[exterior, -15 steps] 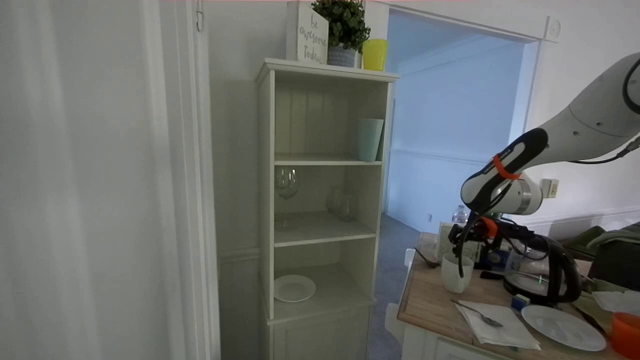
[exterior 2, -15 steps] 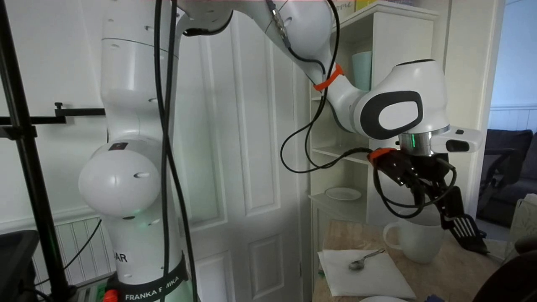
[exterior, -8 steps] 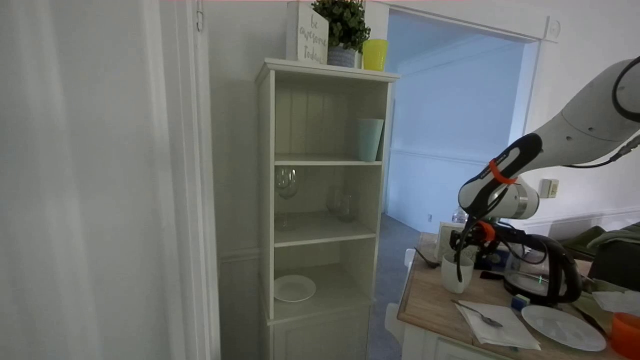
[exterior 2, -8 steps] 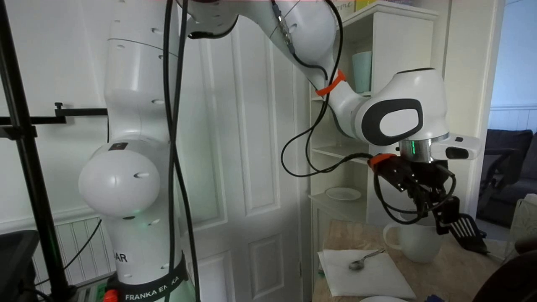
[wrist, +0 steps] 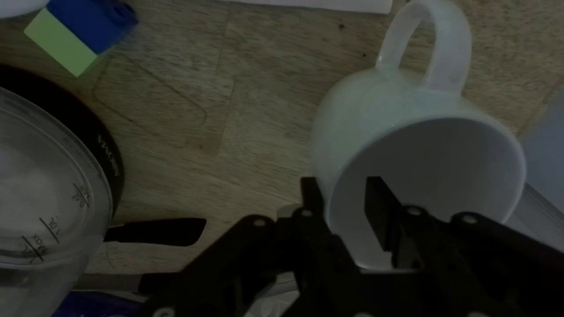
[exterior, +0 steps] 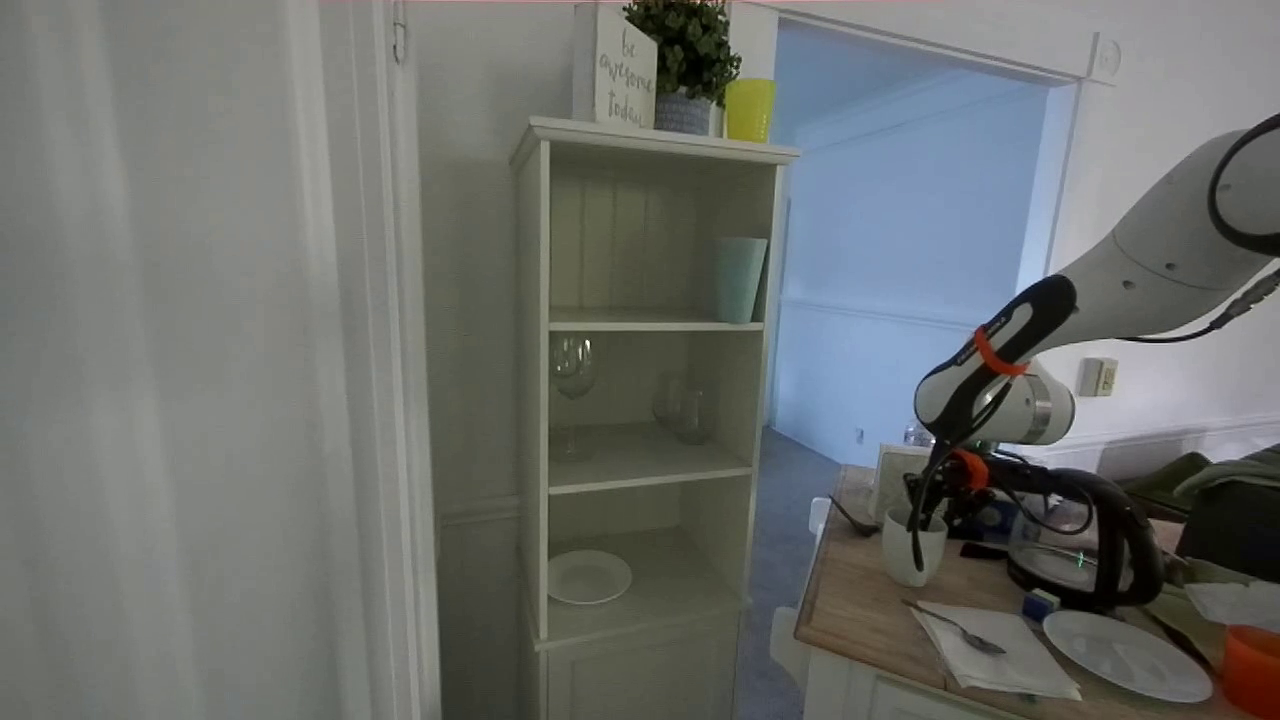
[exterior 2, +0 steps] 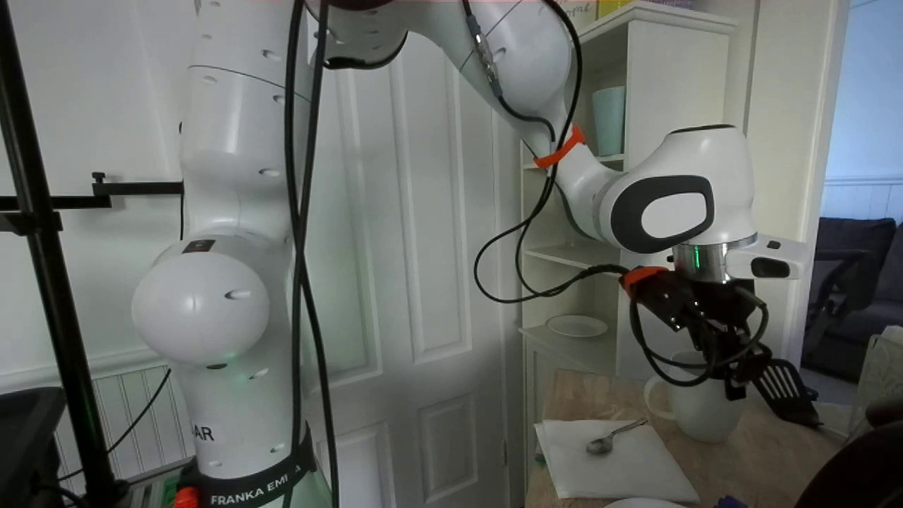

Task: Put the white cup on the bottom shelf

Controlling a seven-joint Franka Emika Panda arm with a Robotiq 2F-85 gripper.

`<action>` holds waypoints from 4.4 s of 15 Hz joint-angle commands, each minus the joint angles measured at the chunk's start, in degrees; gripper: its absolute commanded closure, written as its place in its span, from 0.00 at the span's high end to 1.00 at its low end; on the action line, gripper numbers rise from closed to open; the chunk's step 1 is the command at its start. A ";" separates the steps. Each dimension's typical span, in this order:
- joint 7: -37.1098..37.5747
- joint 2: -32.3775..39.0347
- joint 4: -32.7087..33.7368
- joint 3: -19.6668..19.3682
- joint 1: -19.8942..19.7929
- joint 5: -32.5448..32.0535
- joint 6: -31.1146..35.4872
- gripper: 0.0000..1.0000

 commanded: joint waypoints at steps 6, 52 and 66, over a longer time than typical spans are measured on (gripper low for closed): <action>-0.60 -2.08 -1.12 0.47 -0.18 -0.22 -0.76 0.03; 83.40 -8.42 -5.45 25.81 14.28 -23.25 -4.95 0.03; 108.35 7.82 10.90 8.68 26.95 -30.87 -0.17 0.03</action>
